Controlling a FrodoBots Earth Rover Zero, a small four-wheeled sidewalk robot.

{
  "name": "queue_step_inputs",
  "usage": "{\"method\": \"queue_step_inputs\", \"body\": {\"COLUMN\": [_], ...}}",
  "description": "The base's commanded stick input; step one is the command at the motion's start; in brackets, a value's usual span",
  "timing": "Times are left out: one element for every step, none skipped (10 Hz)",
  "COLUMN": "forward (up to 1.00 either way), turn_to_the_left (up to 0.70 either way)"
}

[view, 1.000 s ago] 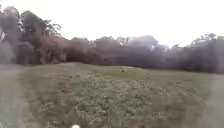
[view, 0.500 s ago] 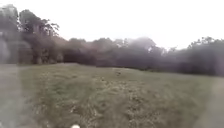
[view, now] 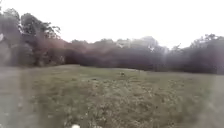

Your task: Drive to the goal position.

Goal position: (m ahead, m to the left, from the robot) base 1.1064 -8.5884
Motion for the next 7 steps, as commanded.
{"method": "queue_step_inputs", "body": {"forward": [0.05, 0.01, 0.00, 0.00, 0.00, 0.04, 0.05], "turn_to_the_left": [-0.30, -0.60, -0.69, -0.68, -0.68, -0.65, -0.64]}}
